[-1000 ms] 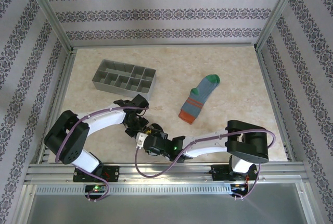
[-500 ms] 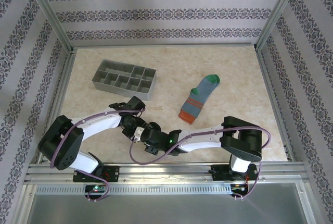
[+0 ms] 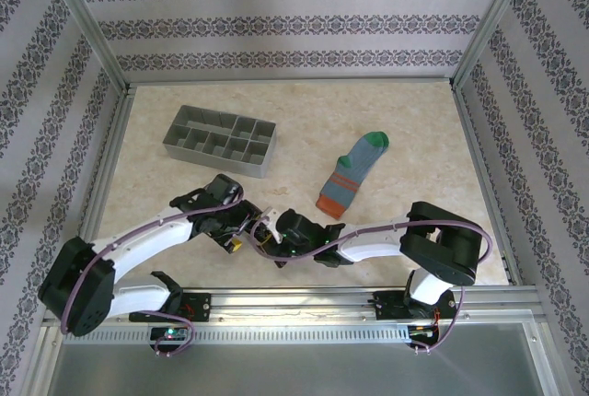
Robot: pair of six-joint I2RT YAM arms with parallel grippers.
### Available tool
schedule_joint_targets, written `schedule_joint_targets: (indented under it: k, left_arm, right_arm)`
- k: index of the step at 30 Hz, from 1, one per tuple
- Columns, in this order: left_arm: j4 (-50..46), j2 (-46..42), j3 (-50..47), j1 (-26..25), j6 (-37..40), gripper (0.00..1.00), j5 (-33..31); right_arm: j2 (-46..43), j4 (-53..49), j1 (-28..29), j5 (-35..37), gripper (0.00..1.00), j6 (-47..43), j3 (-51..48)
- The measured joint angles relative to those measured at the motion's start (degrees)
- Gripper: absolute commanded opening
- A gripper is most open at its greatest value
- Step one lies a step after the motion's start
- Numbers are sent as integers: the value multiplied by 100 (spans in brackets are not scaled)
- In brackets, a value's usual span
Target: Roll the socks
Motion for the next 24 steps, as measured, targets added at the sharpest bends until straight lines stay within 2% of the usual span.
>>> schedule_joint_targets:
  k: [7, 19, 24]
  left_arm:
    - [435, -127, -264, -2, 240, 67, 153]
    - [964, 468, -267, -57, 623, 63, 494]
    - [1241, 761, -264, -118, 706, 58, 540]
  right_arm:
    - [-9, 608, -280, -525, 0, 511, -358]
    - [127, 1110, -579, -1062, 0, 1091, -549]
    - [166, 1370, -645, -1187, 0, 1458, -671]
